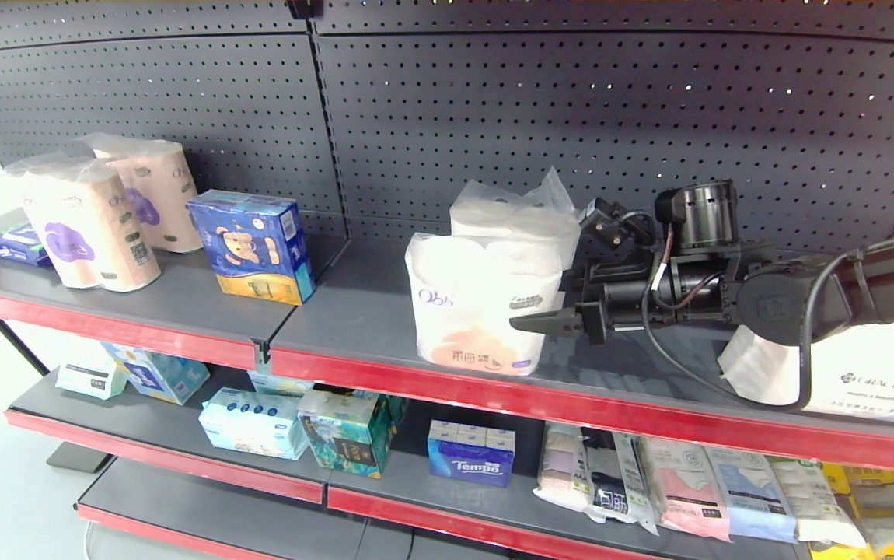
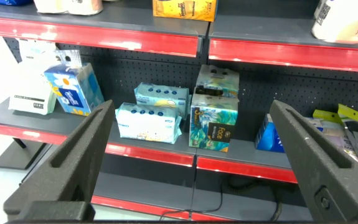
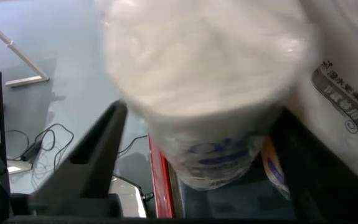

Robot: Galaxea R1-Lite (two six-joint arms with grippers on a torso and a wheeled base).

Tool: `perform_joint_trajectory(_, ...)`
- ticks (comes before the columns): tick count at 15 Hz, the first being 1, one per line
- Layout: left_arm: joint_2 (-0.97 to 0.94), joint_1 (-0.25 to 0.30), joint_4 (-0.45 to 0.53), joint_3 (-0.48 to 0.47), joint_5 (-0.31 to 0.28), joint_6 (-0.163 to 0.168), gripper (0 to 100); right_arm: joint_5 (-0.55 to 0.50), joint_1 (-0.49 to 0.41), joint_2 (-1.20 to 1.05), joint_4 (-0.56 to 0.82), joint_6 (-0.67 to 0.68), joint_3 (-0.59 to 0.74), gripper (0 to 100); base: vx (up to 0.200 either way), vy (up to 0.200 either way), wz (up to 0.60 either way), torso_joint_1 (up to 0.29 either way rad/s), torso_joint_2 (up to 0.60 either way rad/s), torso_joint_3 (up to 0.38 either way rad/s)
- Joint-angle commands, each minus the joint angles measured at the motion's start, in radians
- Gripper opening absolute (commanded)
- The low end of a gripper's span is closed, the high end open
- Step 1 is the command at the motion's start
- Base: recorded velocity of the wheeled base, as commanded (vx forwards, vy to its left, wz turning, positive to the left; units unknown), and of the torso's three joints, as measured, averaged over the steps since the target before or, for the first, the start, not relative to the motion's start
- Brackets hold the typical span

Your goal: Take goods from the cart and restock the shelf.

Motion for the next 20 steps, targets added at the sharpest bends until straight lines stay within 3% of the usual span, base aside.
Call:
perform_joint_trajectory(1, 0.001, 0.0, 0.0, 0.0, 0.0, 0.0, 100, 0.001, 0.002, 0.001, 0.001, 0.0, 0.001, 0, 0.0, 0.0, 0.0, 0.0, 0.0, 0.0)
perform_joint_trajectory(20, 0.001, 0.0, 0.0, 0.0, 0.0, 0.0, 100, -0.056, -0.015, -0.067, 0.008, 0.037, 0.062, 0, 0.0, 0.0, 0.0, 0.0, 0.0, 0.0)
